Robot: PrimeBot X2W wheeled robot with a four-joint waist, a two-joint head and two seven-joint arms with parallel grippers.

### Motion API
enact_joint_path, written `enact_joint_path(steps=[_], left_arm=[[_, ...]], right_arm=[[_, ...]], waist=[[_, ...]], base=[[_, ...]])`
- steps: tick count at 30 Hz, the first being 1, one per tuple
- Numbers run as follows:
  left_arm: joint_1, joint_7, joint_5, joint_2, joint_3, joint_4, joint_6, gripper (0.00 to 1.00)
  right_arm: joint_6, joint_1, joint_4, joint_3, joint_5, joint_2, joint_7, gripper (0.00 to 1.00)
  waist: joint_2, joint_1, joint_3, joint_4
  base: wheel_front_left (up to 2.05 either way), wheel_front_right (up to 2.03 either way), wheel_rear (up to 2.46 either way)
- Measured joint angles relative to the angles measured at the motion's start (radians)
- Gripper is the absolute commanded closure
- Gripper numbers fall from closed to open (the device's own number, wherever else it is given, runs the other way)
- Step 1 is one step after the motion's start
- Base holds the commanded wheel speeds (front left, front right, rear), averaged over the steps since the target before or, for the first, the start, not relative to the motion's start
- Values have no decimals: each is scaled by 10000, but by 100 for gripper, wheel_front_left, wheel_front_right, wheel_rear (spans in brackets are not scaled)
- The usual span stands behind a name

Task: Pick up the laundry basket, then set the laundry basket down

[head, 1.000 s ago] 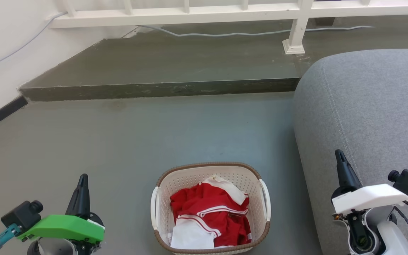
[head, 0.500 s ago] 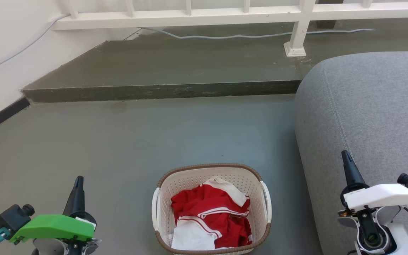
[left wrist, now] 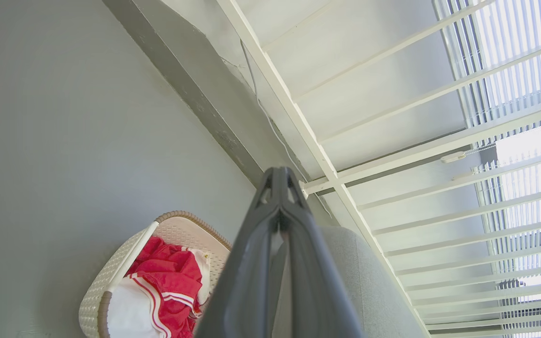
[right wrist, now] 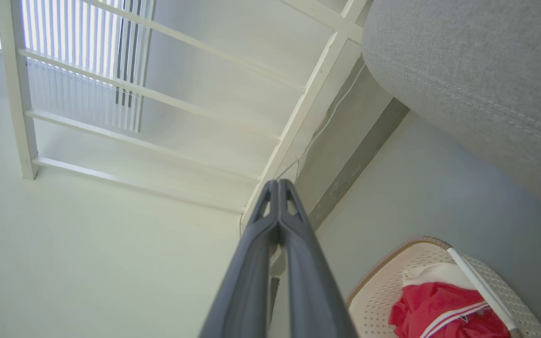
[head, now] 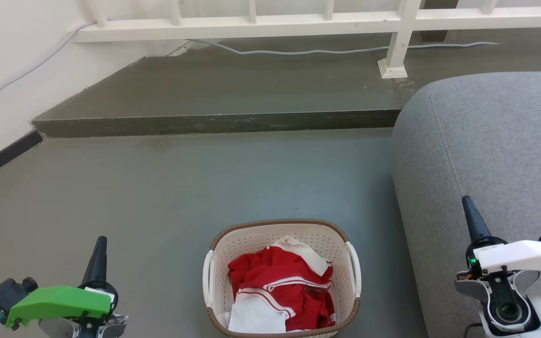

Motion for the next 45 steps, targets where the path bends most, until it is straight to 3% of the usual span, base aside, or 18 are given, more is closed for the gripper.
enact_joint_path(steps=[36, 45], left_arm=[[-306, 1179, -4199, -38, 709, 320, -132, 100], [-411, 1181, -4288, -44, 727, 320, -157, 100]], right_arm=[[351, -208, 205, -1026, 4332, 12, 1089, 100], [378, -212, 232, -1039, 4462, 13, 1097, 100]], waist=[[0, 0, -203, 124], [0, 0, -203, 124]], base=[[0, 0, 0], [0, 0, 0]])
